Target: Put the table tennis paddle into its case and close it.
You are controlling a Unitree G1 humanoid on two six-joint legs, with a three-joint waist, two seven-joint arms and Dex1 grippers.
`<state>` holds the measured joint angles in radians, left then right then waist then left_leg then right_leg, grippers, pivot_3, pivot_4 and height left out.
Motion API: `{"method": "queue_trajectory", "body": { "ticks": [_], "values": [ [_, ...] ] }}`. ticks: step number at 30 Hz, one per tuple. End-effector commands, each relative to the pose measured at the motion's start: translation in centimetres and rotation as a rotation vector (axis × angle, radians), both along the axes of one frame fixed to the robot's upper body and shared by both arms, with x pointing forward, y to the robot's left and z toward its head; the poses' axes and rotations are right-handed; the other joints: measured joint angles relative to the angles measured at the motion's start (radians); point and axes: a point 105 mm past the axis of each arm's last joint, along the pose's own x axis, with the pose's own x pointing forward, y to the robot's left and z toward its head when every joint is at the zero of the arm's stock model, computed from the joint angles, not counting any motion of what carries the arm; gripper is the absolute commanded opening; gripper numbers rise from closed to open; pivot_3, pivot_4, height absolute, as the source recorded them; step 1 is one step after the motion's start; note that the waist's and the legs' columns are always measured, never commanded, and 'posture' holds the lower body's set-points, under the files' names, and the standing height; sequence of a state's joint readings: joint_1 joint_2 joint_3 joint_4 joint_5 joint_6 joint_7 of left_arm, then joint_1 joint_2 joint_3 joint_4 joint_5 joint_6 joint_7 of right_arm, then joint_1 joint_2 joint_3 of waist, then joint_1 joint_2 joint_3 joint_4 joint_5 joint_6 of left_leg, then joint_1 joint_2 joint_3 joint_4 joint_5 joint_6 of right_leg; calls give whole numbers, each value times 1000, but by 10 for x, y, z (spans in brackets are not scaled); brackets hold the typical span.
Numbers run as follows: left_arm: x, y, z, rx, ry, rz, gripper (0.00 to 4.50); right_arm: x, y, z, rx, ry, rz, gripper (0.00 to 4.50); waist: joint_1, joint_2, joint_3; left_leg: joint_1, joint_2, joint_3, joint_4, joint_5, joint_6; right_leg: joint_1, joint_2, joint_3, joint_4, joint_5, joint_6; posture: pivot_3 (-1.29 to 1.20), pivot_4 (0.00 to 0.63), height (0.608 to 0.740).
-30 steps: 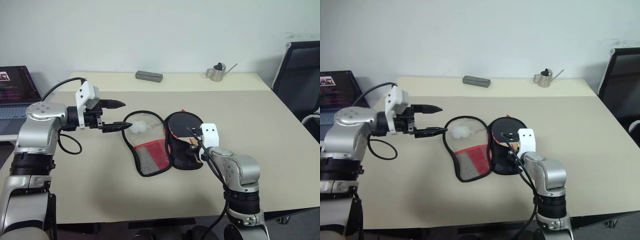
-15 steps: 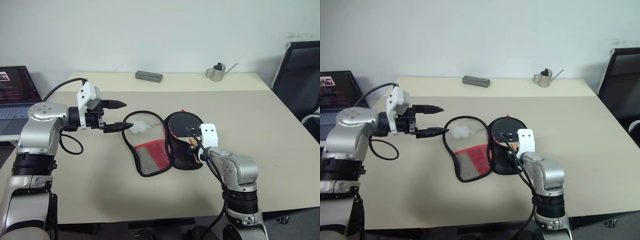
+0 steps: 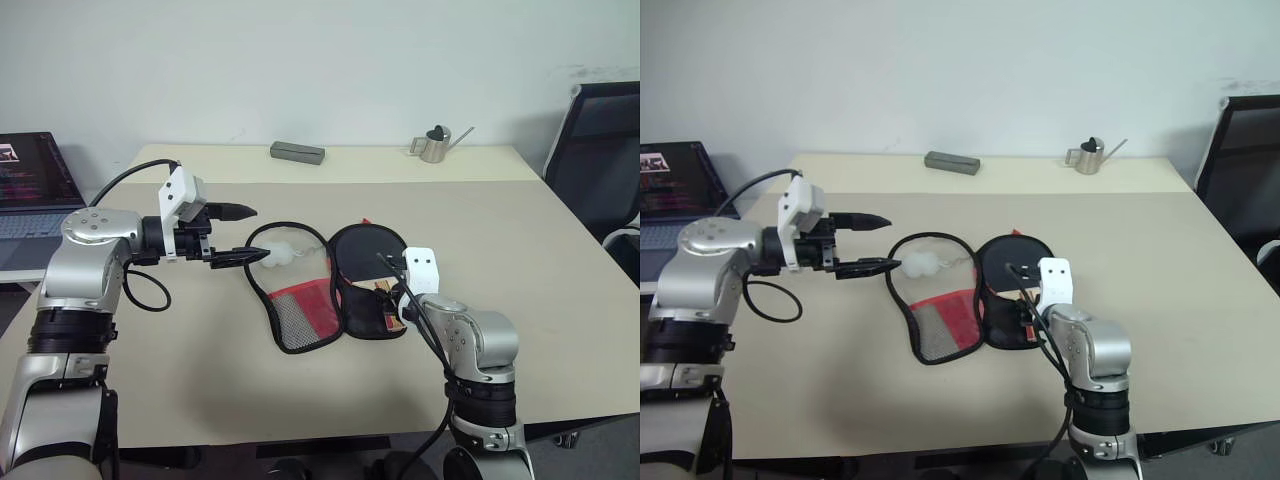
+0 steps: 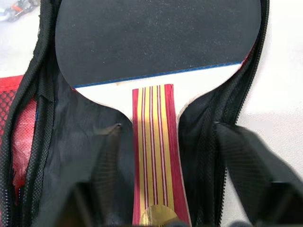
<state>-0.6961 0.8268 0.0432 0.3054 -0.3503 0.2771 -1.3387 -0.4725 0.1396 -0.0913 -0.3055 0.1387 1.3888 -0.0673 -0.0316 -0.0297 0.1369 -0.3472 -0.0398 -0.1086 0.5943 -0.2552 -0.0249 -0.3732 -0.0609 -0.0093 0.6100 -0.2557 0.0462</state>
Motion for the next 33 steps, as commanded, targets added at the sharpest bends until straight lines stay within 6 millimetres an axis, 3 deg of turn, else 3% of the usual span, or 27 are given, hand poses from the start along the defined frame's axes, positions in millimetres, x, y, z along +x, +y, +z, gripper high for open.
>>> {"method": "queue_trajectory", "body": {
  "ticks": [1,4,6,10,14,17,21,25,29,33],
  "values": [
    [-3,-5,9,2,-42,-25,4500,-4,14,30,100,-92,39,3383,0,0,0,0,0,0,0,0,0,0,0,0,0,0,0,0,150,740],
    [-6,-8,9,-4,-32,-45,4500,-7,22,62,176,-219,118,3383,0,0,0,0,0,0,0,0,0,0,0,0,0,0,0,0,150,740],
    [-10,-14,7,-6,-20,-78,4500,-8,15,82,174,-316,180,3383,0,0,0,0,0,0,0,0,0,0,0,0,0,0,0,0,150,740],
    [-19,-25,4,-13,-6,-127,4500,-12,-8,93,145,-400,273,3383,4,0,0,0,0,0,0,0,0,1,0,-1,-1,0,0,0,150,740],
    [-28,-38,-2,-24,22,-183,4500,-21,-41,73,68,-348,387,3383,4,-1,0,-1,-1,1,0,0,0,2,-1,-1,-2,0,1,0,150,740],
    [-34,-46,-8,-20,39,-215,4500,-26,-65,56,38,-290,425,2786,2,-1,0,-1,0,1,0,0,0,3,-3,-1,-2,0,0,0,150,740],
    [-36,-50,-11,-21,48,-229,4500,-32,-77,46,-30,-273,483,1362,-1,-3,2,0,1,2,0,0,0,5,-3,-1,-1,0,1,0,150,740],
    [-37,-53,-13,-19,56,-242,4500,-52,-64,36,-70,-245,678,20,1,-4,2,0,2,2,0,0,0,5,-3,-2,-1,0,1,0,150,740],
    [-39,-56,-15,-19,70,-262,4500,-57,-57,22,-139,-231,755,20,2,-6,3,0,1,2,0,0,0,5,-3,-1,-2,0,1,0,150,740],
    [-47,-58,-21,17,109,-315,4500,-49,-48,15,-141,-240,785,20,4,-6,4,0,1,2,0,0,0,3,-4,-2,-3,0,1,0,150,740]
  ]
}}
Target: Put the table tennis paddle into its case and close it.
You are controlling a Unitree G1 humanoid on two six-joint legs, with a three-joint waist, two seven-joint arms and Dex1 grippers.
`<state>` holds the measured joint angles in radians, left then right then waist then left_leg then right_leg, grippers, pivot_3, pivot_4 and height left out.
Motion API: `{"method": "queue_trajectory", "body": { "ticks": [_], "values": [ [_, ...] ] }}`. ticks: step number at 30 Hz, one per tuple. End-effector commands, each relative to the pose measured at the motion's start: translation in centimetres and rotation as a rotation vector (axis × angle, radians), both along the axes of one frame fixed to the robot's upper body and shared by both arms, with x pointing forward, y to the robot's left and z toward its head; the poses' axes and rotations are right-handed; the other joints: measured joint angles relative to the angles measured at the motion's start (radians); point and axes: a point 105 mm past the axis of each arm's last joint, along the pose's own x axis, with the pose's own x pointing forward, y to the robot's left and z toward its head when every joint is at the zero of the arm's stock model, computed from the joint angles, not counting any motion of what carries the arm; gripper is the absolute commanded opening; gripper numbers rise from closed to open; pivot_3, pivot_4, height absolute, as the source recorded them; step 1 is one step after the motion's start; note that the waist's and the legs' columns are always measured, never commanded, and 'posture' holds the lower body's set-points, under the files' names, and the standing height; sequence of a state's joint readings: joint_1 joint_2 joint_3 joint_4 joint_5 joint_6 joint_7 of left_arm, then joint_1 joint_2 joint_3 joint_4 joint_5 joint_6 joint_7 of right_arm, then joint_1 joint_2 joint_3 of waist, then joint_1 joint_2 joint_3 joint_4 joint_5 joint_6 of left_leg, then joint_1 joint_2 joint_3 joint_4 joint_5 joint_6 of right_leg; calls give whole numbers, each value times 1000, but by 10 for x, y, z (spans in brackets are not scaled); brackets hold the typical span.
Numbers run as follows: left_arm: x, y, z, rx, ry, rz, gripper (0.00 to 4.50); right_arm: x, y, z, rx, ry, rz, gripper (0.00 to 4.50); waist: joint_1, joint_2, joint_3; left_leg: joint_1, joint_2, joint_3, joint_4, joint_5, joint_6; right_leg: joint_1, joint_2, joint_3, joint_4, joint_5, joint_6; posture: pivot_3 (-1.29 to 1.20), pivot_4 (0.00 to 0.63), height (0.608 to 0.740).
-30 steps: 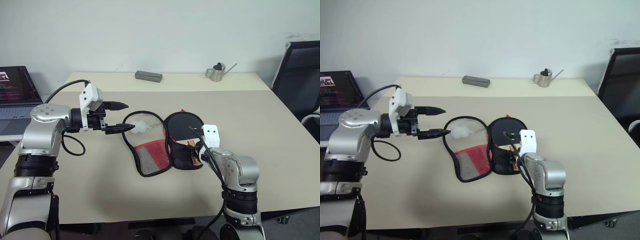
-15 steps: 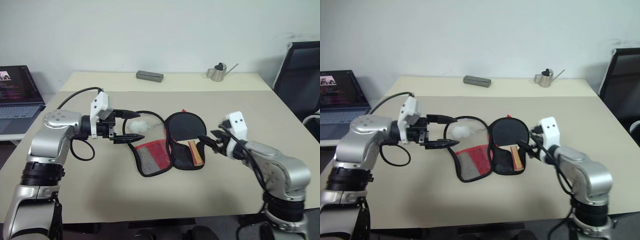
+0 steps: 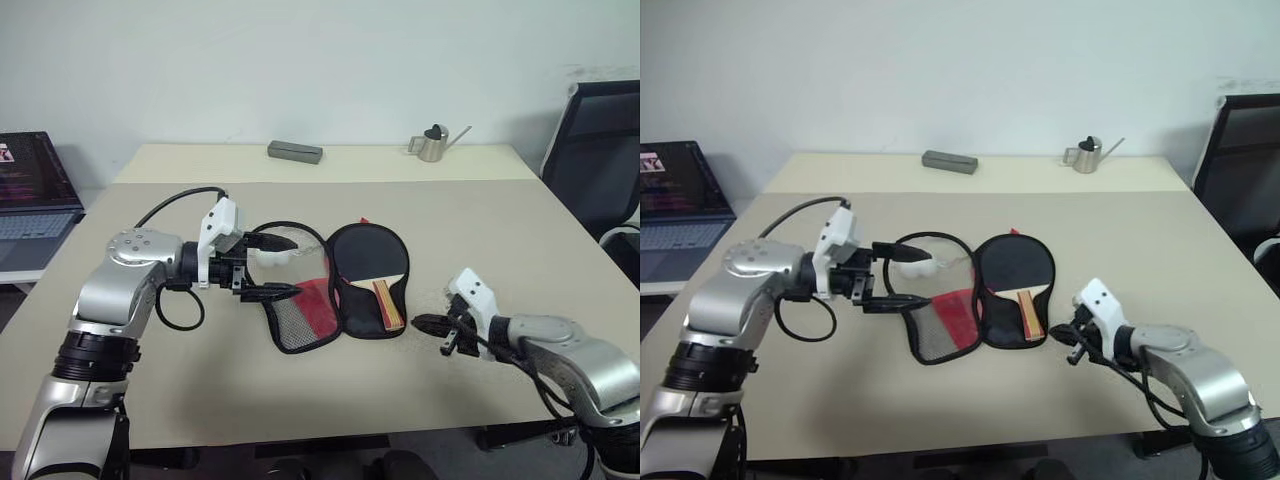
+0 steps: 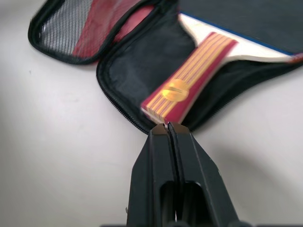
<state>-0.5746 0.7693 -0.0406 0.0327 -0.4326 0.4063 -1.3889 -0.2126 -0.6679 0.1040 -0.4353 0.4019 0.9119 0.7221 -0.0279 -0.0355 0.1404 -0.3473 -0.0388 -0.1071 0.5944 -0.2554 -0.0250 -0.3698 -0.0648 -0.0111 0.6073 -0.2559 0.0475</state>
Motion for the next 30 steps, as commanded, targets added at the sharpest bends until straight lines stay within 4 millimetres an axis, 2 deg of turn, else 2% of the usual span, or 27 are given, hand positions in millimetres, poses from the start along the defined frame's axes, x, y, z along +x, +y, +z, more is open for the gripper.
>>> {"method": "queue_trajectory", "body": {
  "ticks": [1,7,10,14,21,26,30],
  "values": [
    [-9,-5,6,23,-16,-71,4500,9,5,5,-9,-56,29,20,1,0,0,0,0,0,0,0,0,0,0,0,0,0,0,0,150,740],
    [-16,-5,4,59,-5,-113,4500,35,-9,3,-11,-84,-70,20,2,-1,1,0,0,0,0,0,0,0,0,0,0,0,0,0,150,740],
    [-16,-4,4,63,-5,-114,4500,40,-15,5,0,-79,-94,20,3,-1,1,0,0,-1,0,0,0,0,0,0,0,0,-1,0,150,740],
    [-16,-4,3,67,-4,-112,4500,38,-15,-1,-20,-73,-75,20,4,-1,1,0,0,-1,0,0,0,0,0,0,0,0,-1,0,150,740],
    [-17,-5,2,64,-1,-109,4500,32,2,-5,-3,-64,-23,20,3,-1,1,0,0,-1,0,0,0,1,0,0,0,0,-1,0,150,740],
    [-18,-5,0,65,2,-108,4500,31,5,-12,-48,-78,-5,20,4,-1,1,0,0,-1,0,0,0,0,0,0,0,0,-1,0,150,740],
    [-19,-4,-1,68,5,-104,4500,29,11,-8,-23,-73,22,20,3,-1,1,0,0,-1,0,0,0,1,0,0,0,0,-1,0,150,740]
  ]
}}
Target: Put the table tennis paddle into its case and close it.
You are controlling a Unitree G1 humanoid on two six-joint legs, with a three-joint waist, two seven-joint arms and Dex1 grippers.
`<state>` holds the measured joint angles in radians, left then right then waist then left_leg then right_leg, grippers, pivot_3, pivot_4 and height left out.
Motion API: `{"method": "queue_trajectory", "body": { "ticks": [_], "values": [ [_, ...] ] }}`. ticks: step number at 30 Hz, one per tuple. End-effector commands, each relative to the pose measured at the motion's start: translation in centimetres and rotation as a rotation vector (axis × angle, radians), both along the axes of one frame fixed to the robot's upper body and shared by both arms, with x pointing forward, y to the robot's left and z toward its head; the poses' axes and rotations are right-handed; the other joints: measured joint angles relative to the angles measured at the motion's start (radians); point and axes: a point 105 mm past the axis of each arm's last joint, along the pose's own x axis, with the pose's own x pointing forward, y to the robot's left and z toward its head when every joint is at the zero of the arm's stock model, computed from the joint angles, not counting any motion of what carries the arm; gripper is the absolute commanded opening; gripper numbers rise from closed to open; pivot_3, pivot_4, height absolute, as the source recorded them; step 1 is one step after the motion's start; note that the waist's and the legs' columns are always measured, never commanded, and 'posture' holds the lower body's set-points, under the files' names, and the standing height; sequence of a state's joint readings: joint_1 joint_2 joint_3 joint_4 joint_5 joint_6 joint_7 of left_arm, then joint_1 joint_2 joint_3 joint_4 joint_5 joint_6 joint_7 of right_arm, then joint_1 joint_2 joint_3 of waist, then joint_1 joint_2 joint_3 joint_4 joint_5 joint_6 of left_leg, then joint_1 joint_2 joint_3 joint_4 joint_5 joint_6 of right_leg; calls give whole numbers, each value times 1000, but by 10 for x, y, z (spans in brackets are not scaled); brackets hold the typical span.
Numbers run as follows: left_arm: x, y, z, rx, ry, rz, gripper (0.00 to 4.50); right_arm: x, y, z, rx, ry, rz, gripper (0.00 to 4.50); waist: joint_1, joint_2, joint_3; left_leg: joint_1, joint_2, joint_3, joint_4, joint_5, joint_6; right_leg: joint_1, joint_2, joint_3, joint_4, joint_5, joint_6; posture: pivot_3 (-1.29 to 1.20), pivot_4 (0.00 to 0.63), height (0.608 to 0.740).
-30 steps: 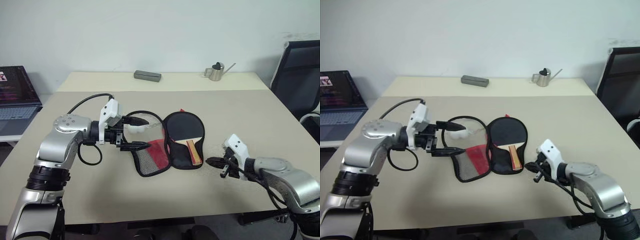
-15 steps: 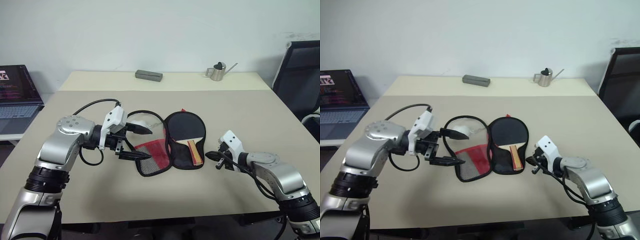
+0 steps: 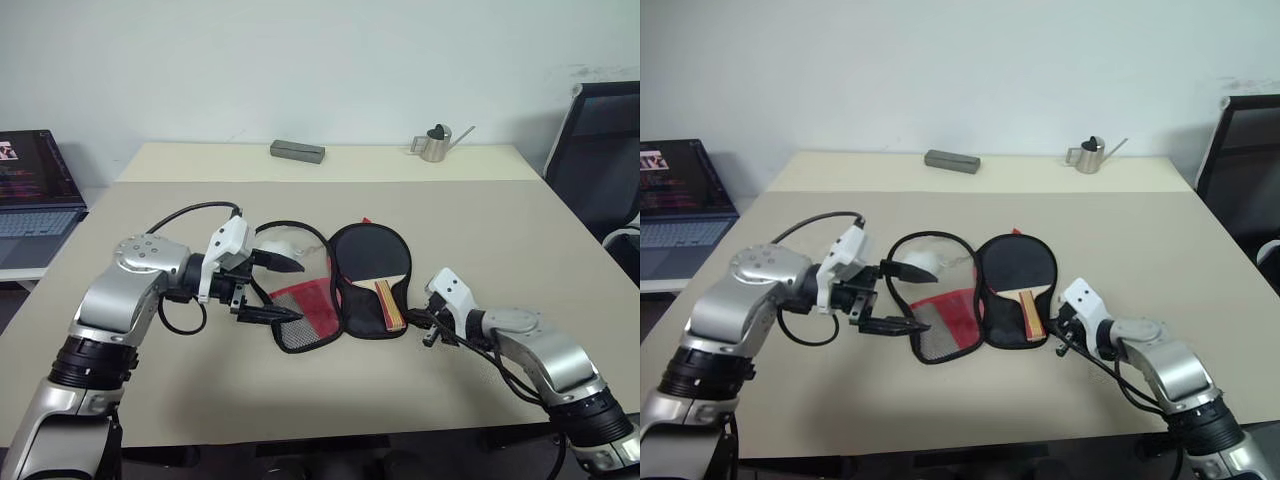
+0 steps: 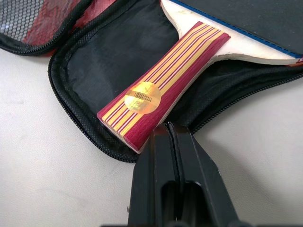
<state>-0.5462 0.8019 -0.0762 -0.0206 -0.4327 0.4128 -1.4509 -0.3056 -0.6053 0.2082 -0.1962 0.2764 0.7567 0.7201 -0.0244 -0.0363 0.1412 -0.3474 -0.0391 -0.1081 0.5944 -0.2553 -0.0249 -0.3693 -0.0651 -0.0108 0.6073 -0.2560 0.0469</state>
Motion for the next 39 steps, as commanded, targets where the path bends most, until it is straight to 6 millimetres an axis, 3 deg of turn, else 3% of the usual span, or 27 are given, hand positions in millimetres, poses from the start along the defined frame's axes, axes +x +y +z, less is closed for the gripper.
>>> {"method": "queue_trajectory", "body": {
  "ticks": [1,12,18,24,30,39],
  "values": [
    [-5,0,8,5,-30,-17,4500,-2,9,16,34,-45,53,20,0,0,0,0,0,0,0,0,0,0,0,0,0,0,0,0,150,740],
    [-5,3,5,2,-26,8,4500,-10,30,28,117,-7,107,20,0,0,0,0,0,0,0,0,0,0,0,0,1,0,0,0,150,740],
    [4,12,8,-24,-52,103,4500,5,17,40,109,-70,44,20,0,0,0,0,0,0,0,0,0,-1,0,0,1,0,0,0,150,740],
    [20,45,11,-46,-85,300,4500,5,10,89,234,-152,74,20,-2,1,0,0,0,0,0,0,0,0,0,0,1,0,0,0,150,740],
    [23,84,-9,-16,-68,479,4500,0,6,122,234,-274,178,20,-1,1,0,0,0,0,0,0,0,-1,-1,0,1,0,0,0,150,740],
    [43,119,-51,117,-129,654,4500,4,7,131,246,-292,233,20,9,0,0,0,0,0,0,0,0,-1,-5,0,1,0,0,0,150,740]
  ]
}}
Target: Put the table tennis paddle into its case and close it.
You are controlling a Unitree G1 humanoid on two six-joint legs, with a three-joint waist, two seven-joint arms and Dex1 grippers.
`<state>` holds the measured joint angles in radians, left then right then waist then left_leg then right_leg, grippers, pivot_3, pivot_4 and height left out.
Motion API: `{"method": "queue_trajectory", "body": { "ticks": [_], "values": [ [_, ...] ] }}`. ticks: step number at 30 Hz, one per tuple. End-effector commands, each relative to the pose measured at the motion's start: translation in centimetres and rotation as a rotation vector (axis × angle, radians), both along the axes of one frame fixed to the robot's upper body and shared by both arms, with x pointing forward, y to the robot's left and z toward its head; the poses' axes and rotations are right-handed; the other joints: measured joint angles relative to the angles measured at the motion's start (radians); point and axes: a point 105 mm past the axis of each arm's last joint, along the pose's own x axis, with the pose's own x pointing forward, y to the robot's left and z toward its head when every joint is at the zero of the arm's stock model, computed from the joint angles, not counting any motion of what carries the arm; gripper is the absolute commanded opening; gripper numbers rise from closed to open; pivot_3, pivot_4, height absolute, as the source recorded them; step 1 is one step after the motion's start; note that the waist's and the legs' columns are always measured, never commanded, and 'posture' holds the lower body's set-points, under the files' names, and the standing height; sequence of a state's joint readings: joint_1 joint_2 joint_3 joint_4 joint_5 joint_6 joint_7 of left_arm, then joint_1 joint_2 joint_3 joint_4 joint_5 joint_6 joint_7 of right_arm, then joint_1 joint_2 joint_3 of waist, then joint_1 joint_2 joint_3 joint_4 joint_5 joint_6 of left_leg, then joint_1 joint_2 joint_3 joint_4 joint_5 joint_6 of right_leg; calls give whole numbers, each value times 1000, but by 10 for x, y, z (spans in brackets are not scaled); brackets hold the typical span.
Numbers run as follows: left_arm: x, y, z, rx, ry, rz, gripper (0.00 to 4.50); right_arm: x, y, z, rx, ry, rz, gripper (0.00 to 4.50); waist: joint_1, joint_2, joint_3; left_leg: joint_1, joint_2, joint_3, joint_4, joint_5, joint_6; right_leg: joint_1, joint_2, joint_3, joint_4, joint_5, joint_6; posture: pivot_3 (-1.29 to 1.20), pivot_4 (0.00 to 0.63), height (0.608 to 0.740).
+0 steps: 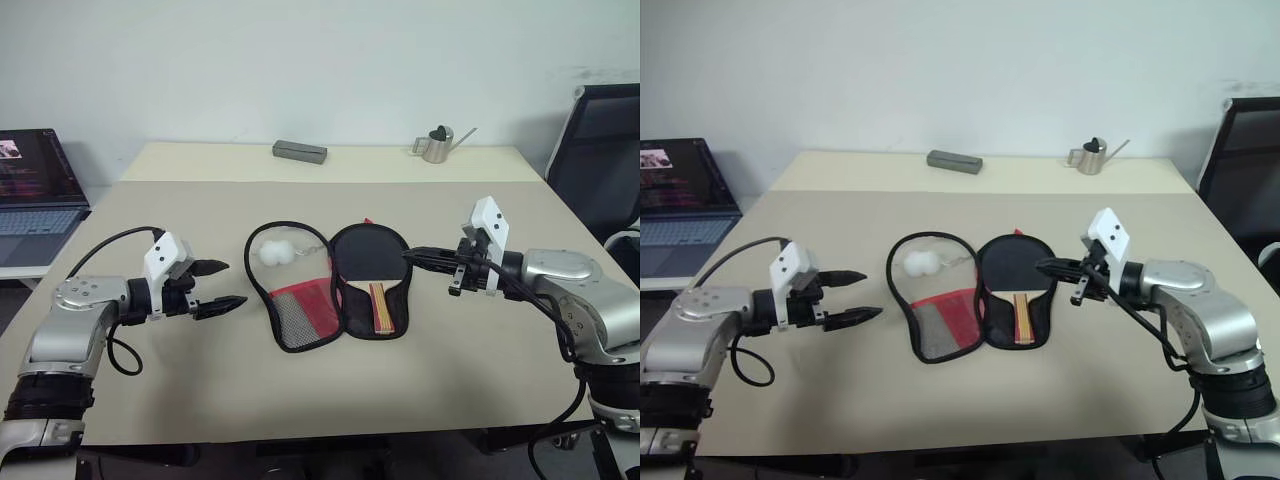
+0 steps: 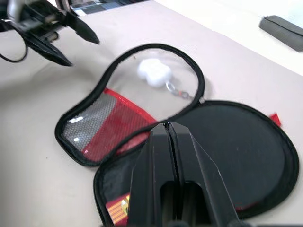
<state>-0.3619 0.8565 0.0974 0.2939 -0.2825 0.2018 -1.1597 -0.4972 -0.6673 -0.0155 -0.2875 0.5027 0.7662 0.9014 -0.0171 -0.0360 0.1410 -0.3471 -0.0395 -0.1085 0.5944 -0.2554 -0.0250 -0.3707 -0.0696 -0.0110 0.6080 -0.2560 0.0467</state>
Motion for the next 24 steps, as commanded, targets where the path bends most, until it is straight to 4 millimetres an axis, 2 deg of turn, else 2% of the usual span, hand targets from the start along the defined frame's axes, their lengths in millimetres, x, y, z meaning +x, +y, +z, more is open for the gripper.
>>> {"method": "queue_trajectory", "body": {
  "ticks": [1,7,12,14,19,24],
  "values": [
    [13,11,-6,74,-63,56,4500,-2,3,13,17,-50,37,20,7,0,0,0,0,0,0,0,0,0,0,0,0,0,0,0,150,740],
    [42,3,-16,31,-122,131,4500,-3,6,13,15,-63,54,20,22,-1,-1,-1,-1,0,0,0,0,0,-1,-1,0,0,0,0,150,740],
    [61,-13,-17,-39,-149,162,4500,-13,5,8,-7,-53,100,20,23,-4,-3,0,-1,0,1,0,0,0,-1,-1,0,1,1,0,150,740],
    [64,-18,-18,-57,-143,154,4500,-16,4,6,-19,-48,107,20,21,-6,-4,0,-1,0,1,0,0,1,-1,-2,0,1,1,0,150,740],
    [64,-35,-35,-43,-88,91,4500,-20,1,4,-30,-36,112,20,19,-6,-4,0,-1,1,1,0,0,2,-1,-3,1,1,2,0,150,740],
    [68,-38,-32,-57,-96,94,4500,-20,-2,5,-27,-39,99,20,16,-7,-4,0,-1,2,1,0,0,3,0,-3,1,2,2,0,150,740]
  ]
}}
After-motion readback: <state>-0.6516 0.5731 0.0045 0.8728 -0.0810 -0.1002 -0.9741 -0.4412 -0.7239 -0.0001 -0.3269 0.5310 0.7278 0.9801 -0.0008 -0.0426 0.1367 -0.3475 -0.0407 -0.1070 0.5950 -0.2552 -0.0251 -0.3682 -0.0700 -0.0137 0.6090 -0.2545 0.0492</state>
